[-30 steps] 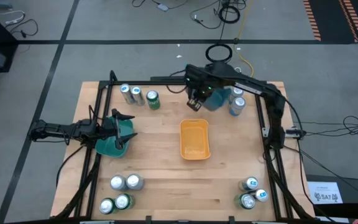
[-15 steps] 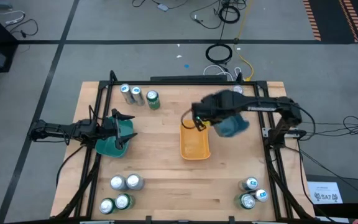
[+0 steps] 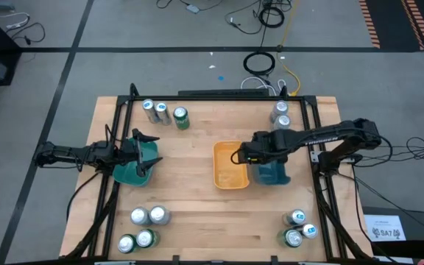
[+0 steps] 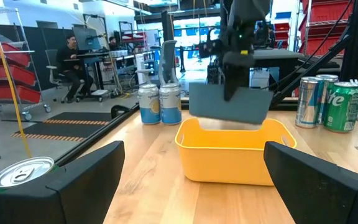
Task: Sort soda cans
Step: Move the dark blue bin to the right side of the center yellow bin
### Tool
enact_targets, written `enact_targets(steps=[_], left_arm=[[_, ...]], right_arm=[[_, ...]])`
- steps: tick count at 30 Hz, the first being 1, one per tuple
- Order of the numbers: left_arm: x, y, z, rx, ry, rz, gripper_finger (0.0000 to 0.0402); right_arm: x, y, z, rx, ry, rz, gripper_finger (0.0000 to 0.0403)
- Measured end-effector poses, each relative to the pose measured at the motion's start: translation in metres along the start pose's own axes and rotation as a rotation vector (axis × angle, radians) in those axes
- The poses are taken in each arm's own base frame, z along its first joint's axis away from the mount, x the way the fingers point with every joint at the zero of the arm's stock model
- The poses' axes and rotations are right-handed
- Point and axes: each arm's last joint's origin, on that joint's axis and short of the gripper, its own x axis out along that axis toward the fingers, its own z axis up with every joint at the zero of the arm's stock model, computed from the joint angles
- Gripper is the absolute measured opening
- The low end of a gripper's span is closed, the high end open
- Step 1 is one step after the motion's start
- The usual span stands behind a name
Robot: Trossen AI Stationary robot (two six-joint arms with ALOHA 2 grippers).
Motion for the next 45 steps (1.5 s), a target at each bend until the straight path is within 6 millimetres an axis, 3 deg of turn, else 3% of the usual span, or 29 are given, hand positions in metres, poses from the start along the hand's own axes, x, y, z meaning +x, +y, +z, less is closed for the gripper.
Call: enact_targets(steps=[8, 21, 33, 45], left_arm=[[0.0, 0.0, 0.0, 0.0, 0.0, 0.0, 0.0393], [0.0, 0.0, 0.0, 0.0, 0.0, 0.0, 0.0393], [0.0, 0.0, 0.0, 0.0, 0.0, 0.0, 0.0393], [0.0, 0.0, 0.0, 0.0, 0.0, 0.0, 0.0393]], right_arm=[[0.032, -0.009, -0.004, 0.063, -0.008, 0.031, 0.0], [0.064, 0.009, -0.01, 0.069, -0.01, 0.101, 0.0], [0.067, 0.054, -0.016, 0.025, -0.001, 0.07, 0.0], [0.064, 0.049, -0.016, 0.02, 0.02, -0.019, 0.0]])
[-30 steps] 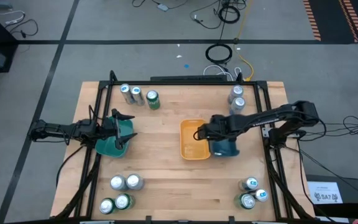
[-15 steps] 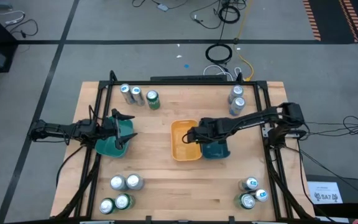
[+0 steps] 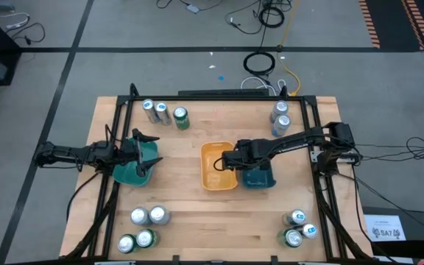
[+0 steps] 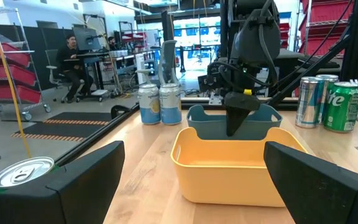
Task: Sort soda cans
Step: Move the dark blue bin to the right side of the center yellow bin
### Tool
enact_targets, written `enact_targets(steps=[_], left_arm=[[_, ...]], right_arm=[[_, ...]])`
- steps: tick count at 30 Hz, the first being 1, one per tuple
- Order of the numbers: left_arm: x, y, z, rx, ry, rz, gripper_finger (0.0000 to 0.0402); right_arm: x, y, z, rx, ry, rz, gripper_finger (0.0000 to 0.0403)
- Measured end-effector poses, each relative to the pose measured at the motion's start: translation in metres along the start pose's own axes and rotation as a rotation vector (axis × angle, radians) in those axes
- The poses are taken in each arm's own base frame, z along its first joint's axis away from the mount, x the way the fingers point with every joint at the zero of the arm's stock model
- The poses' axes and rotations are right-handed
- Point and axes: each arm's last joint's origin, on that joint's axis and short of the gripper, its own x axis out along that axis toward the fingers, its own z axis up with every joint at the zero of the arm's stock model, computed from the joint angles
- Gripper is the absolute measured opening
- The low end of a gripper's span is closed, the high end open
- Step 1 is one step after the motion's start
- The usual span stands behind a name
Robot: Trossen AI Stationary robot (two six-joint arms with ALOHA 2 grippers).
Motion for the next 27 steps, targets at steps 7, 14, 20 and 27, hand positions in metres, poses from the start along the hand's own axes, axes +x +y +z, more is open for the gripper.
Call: enact_targets(steps=[7, 14, 20, 27], left_arm=[[0.0, 0.0, 0.0, 0.0, 0.0, 0.0, 0.0393], [0.0, 0.0, 0.0, 0.0, 0.0, 0.0, 0.0393], [0.0, 0.0, 0.0, 0.0, 0.0, 0.0, 0.0393], [0.0, 0.0, 0.0, 0.0, 0.0, 0.0, 0.0393]], right_arm=[[0.0, 0.001, 0.0, -0.02, 0.003, 0.008, 0.0008], [0.0, 0.001, -0.002, -0.027, 0.003, 0.013, 0.0041], [-0.001, 0.001, -0.002, -0.051, 0.001, 0.014, 0.0063], [-0.014, 0.0, 0.0, -0.062, 0.001, 0.051, 0.0068]])
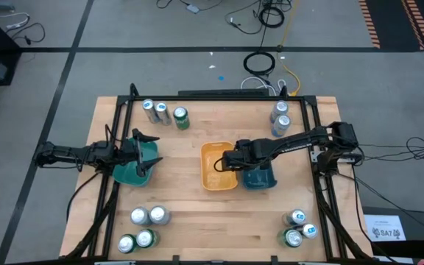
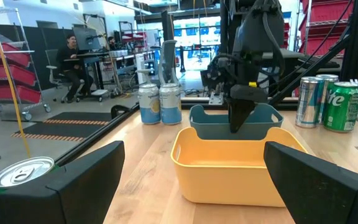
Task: Sort soda cans
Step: Move the dark blue bin to the right side of the center yellow bin, then move the light blue bin to the left side of the yellow bin
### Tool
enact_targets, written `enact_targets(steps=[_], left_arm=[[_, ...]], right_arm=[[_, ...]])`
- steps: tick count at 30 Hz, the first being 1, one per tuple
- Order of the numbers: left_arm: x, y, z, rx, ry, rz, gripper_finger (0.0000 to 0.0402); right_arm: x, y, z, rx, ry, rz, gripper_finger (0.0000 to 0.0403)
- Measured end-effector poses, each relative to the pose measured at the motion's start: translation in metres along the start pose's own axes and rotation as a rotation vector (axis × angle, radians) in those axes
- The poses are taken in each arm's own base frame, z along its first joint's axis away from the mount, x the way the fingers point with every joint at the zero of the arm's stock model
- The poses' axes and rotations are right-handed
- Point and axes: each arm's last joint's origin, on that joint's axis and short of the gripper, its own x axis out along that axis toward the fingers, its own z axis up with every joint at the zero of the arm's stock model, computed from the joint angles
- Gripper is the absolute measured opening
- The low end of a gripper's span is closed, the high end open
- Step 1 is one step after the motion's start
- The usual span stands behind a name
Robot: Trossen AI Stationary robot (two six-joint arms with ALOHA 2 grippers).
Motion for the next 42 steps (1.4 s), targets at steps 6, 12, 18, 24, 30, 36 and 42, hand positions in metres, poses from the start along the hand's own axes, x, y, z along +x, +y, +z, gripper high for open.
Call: enact_targets(steps=[6, 12, 18, 24, 30, 36, 42], left_arm=[[0.0, 0.0, 0.0, 0.0, -0.001, 0.0, 0.0393], [0.0, 0.0, 0.0, 0.0, 0.0, 0.0, 0.0393], [0.0, 0.0, 0.0, 0.0, 0.0, 0.0, 0.0393], [0.0, 0.0, 0.001, -0.071, -0.013, 0.008, 0.0393], [0.0, 0.001, 0.001, -0.467, -0.017, 0.012, 0.0393], [-0.002, 0.004, 0.005, -0.719, 0.017, 0.133, 0.0393], [-0.006, 0.01, 0.041, -0.642, 0.183, 0.225, 0.0393]], right_arm=[[-0.03, 0.004, 0.001, -0.051, -0.024, 0.078, 0.0068], [-0.069, -0.002, -0.006, -0.099, -0.078, 0.185, 0.0068], [-0.104, -0.023, -0.022, -0.14, -0.077, 0.219, 0.0068], [-0.122, -0.045, -0.052, -0.265, -0.097, 0.167, 0.0068], [-0.127, -0.065, -0.082, -0.311, -0.1, 0.082, 0.0068], [-0.133, -0.086, -0.099, -0.343, -0.177, -0.002, 0.0068], [-0.139, -0.104, -0.109, -0.371, -0.214, -0.081, 0.0068]])
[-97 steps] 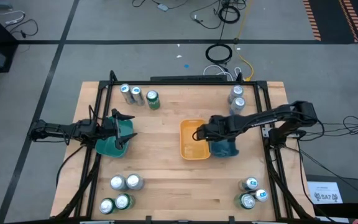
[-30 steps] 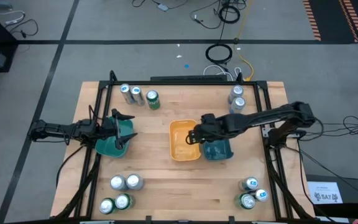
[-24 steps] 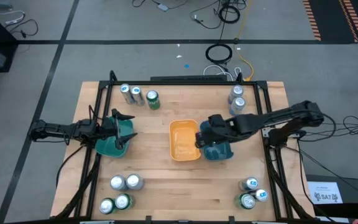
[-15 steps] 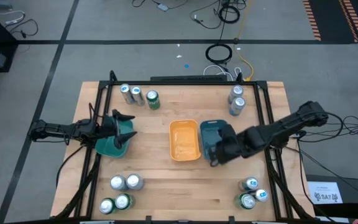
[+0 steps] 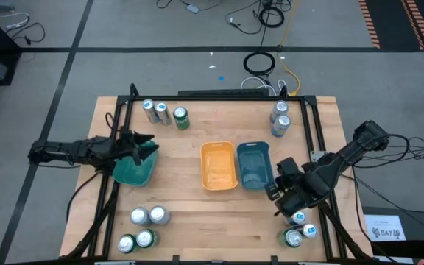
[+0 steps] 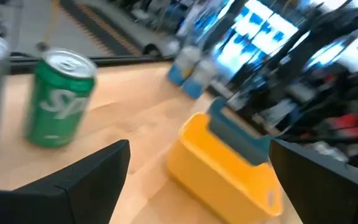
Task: Sort soda cans
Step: Move the light blue bin to the left side of the yellow bin
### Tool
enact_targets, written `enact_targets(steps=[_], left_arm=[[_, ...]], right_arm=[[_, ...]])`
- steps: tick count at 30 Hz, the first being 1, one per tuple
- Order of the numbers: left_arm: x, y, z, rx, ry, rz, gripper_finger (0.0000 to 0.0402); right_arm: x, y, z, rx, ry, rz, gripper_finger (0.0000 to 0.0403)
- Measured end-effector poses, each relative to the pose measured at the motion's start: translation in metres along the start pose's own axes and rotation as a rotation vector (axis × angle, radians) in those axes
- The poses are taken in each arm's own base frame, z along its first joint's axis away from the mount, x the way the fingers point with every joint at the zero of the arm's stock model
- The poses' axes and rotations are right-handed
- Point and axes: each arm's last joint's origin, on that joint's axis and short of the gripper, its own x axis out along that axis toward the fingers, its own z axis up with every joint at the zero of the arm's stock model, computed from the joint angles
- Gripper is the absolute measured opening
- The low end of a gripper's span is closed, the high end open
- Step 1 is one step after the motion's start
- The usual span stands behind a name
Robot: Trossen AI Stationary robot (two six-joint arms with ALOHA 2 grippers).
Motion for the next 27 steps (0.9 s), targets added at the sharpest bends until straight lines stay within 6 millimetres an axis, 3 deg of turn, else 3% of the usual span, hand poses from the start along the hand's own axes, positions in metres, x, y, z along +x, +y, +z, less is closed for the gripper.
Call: enact_targets(steps=[5, 11, 19, 27], left_arm=[[0.0, -0.021, 0.028, 0.039, 0.173, 0.169, 0.0393], [0.021, -0.042, 0.037, -0.021, 0.426, 0.403, 0.0393], [0.04, -0.045, 0.013, -0.234, 0.759, 0.616, 0.0393], [0.048, -0.041, -0.009, -0.245, 0.845, 0.722, 0.0393]], right_arm=[[-0.005, -0.005, -0.01, -0.028, -0.004, -0.003, 0.0068], [-0.011, -0.008, -0.022, -0.067, -0.004, 0.02, 0.0068], [-0.017, -0.013, -0.035, -0.127, -0.014, 0.051, 0.0068], [-0.022, -0.017, -0.044, -0.189, -0.079, 0.089, 0.0068]])
